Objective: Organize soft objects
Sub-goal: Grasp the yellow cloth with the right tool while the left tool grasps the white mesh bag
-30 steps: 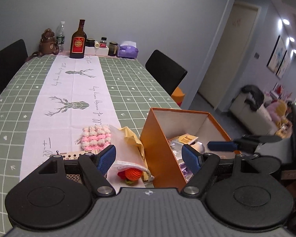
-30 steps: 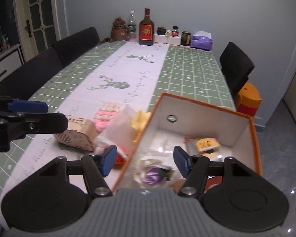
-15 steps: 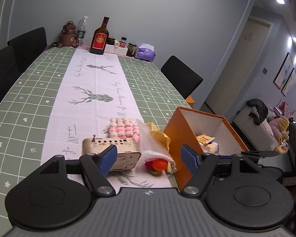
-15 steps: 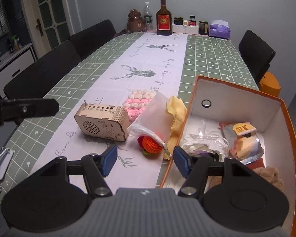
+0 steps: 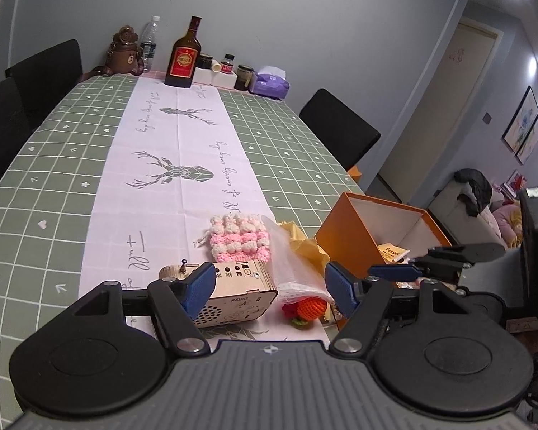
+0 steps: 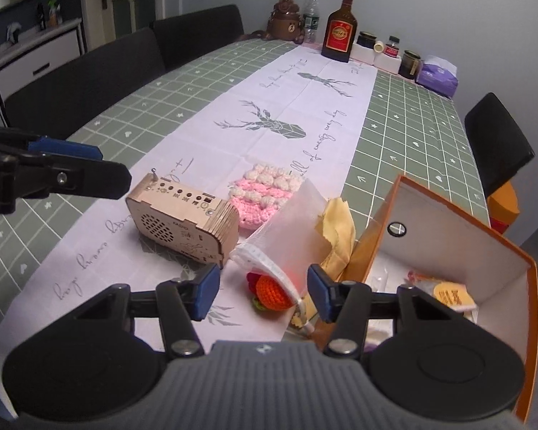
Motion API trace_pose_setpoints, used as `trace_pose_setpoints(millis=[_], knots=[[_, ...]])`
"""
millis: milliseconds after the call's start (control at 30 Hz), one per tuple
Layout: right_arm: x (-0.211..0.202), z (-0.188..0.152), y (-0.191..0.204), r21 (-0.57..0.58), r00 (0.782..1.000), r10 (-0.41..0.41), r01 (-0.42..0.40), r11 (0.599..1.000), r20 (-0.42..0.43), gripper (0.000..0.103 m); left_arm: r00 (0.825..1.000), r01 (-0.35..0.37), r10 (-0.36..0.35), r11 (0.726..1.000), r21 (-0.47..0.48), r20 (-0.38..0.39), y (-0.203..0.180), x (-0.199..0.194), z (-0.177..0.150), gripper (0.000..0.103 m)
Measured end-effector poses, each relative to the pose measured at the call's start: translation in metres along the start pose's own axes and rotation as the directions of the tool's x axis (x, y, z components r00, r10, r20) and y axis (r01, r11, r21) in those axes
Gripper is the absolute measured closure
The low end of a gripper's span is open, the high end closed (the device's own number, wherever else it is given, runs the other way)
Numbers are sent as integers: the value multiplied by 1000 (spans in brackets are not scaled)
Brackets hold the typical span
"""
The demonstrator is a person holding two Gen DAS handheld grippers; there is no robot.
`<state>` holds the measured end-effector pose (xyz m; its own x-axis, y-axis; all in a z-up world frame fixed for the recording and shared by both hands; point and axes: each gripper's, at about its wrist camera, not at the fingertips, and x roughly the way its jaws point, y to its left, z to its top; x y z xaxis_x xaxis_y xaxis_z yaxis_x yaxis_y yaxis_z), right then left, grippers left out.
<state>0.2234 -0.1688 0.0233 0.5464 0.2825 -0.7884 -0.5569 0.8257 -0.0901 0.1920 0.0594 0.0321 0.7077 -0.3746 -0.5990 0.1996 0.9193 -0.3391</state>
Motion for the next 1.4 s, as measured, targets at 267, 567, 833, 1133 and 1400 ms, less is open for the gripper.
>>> trace_pose_setpoints(millis=[267, 567, 833, 1133, 1400], knots=[[35, 27, -13, -184, 993, -81, 64, 981, -83, 63, 998, 30, -27, 999, 45, -51, -7, 27, 18, 26], [91, 43, -15, -372, 972, -108, 23, 928, -210, 71, 993, 45, -42, 999, 24, -109, -2, 62, 30, 27], [111, 50, -22, -413, 964, -135, 30, 910, -229, 93, 983, 79, -69, 996, 49, -173, -5, 91, 37, 29], [97, 50, -33, -374, 982, -113, 49, 926, -153, 103, 971, 106, -89, 992, 69, -223, -12, 108, 40, 29], [48, 65, -66, -242, 992, -121, 110, 964, -33, 103, 951, 131, -92, 985, 114, -295, -29, 126, 41, 26]])
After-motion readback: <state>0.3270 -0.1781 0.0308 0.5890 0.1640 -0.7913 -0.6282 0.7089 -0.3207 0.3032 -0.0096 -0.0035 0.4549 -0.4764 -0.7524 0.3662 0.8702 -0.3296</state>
